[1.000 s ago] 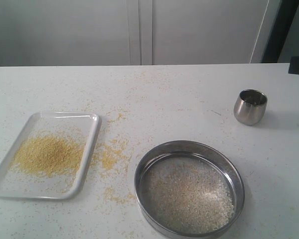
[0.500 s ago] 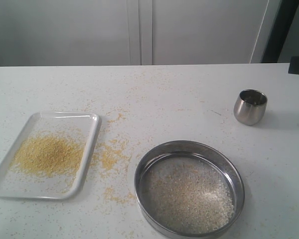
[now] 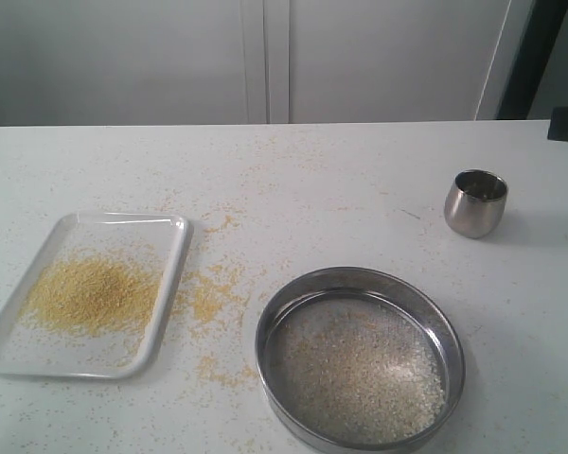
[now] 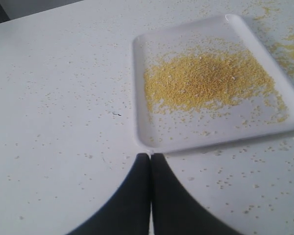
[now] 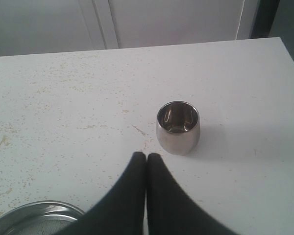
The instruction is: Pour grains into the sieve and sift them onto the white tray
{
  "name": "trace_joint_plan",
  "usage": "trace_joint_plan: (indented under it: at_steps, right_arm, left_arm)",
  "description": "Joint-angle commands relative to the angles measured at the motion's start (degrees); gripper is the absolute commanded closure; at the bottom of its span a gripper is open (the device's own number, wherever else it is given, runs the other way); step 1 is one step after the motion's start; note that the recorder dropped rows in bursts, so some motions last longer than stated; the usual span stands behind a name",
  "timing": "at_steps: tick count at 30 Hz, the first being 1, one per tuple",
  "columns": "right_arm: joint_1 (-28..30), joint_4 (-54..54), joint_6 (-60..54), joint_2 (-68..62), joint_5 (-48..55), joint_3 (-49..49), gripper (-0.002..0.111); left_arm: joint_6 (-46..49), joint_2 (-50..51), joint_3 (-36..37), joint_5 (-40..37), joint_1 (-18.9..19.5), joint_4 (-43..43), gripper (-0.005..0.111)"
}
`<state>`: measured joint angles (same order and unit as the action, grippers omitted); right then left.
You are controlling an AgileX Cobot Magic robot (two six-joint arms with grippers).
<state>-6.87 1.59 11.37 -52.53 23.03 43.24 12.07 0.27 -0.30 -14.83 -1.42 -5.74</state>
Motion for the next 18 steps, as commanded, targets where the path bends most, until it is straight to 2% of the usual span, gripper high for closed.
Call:
trace_joint_plan:
  at_steps: [1, 3, 8, 18]
  right_arm:
    - [-0.1, 0.2, -0.1, 0.4, -0.4, -0.4, 0.108]
    - [-0.1, 0.2, -0.1, 0.4, -0.4, -0.4, 0.108]
    - [-0.1, 0.2, -0.1, 0.4, -0.4, -0.4, 0.108]
    - [-0.1, 0.2, -0.1, 0.4, -0.4, -0.4, 0.108]
  left_arm:
    - [0.1, -0.3, 0.3, 0.2, 0.2, -0.1, 0.107]
    - [0.1, -0.3, 0.3, 0.2, 0.3, -0.1, 0.107]
    - [0.1, -0.3, 0.3, 0.2, 3.6, -0.1, 0.107]
    - [0.1, -0.3, 0.3, 0.2, 3.6, -0.1, 0.107]
